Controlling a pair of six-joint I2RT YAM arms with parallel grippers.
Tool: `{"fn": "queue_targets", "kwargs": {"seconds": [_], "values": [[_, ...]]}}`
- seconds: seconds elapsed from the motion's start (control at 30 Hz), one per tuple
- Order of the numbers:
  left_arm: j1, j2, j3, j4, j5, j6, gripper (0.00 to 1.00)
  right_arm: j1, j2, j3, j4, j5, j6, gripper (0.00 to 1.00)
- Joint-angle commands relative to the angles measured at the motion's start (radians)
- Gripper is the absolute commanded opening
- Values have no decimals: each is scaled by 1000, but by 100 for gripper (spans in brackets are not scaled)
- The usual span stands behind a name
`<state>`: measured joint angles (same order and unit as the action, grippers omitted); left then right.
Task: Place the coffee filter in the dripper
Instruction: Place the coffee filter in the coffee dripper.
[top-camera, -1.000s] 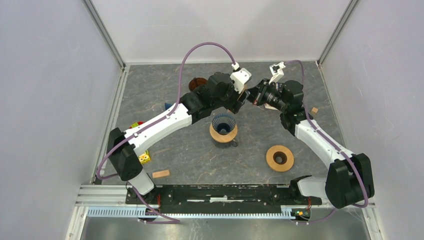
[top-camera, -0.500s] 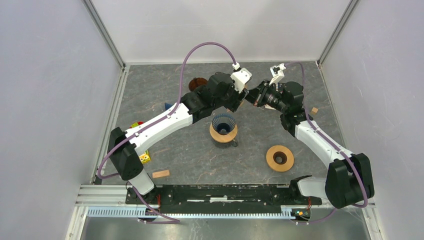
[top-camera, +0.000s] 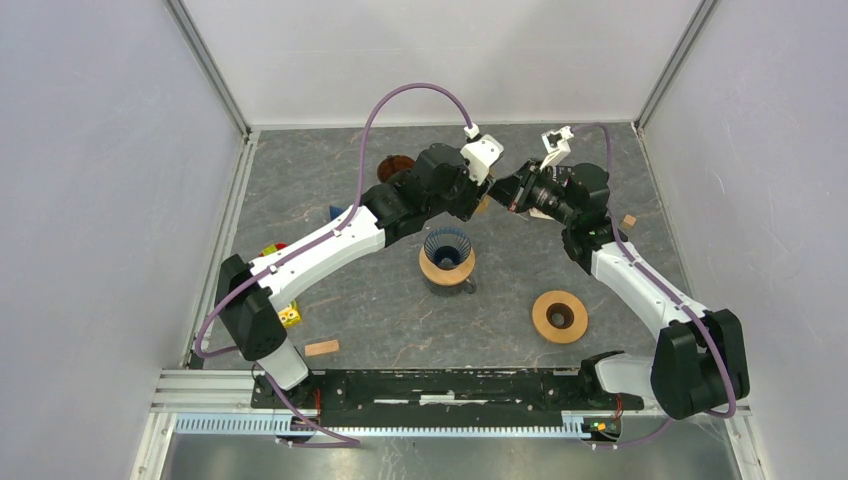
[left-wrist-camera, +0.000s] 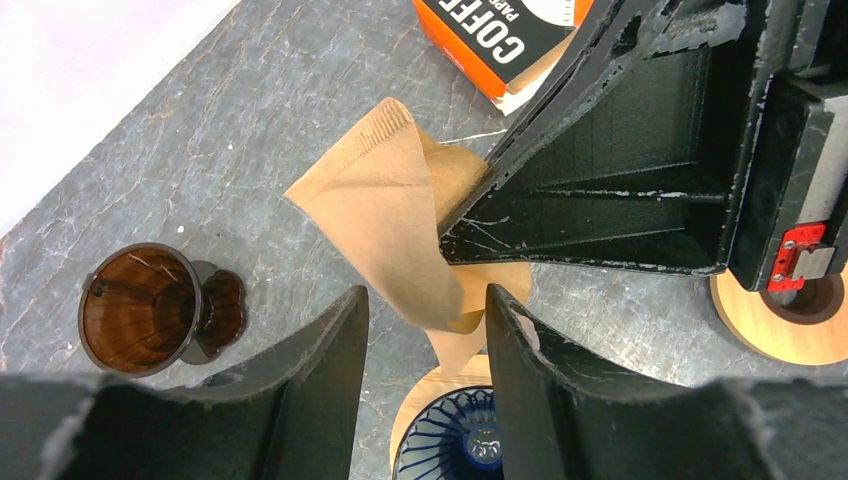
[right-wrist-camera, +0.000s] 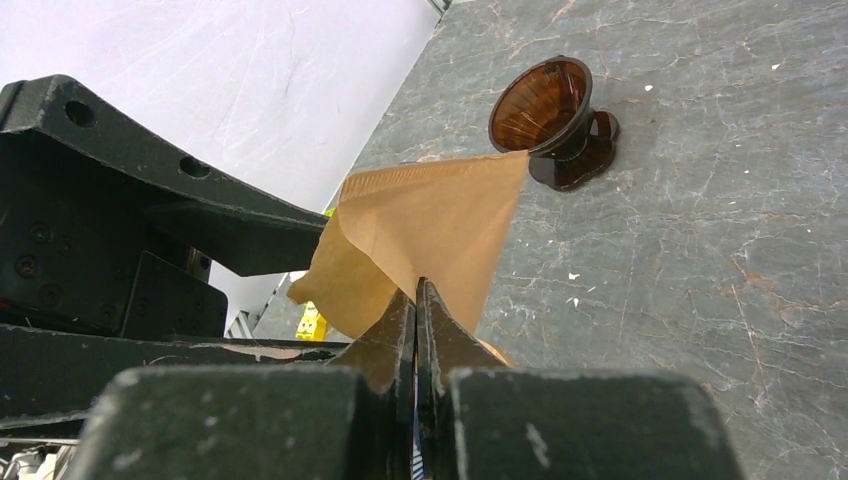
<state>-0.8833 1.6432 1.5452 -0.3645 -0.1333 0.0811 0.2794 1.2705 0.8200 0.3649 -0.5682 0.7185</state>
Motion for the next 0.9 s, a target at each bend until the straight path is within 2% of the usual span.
{"fn": "queue_targets", "kwargs": {"seconds": [0.0, 0.43, 0.87], "values": [[-2, 1, 45, 38, -32, 25, 53, -5, -26, -12, 47, -15, -21, 0], [9, 0, 48, 41, -72, 8, 59, -6, -33, -16, 42, -13, -42, 0], [31, -7, 50, 36, -70, -54, 69, -6, -36, -19, 25, -1, -84, 0]]}}
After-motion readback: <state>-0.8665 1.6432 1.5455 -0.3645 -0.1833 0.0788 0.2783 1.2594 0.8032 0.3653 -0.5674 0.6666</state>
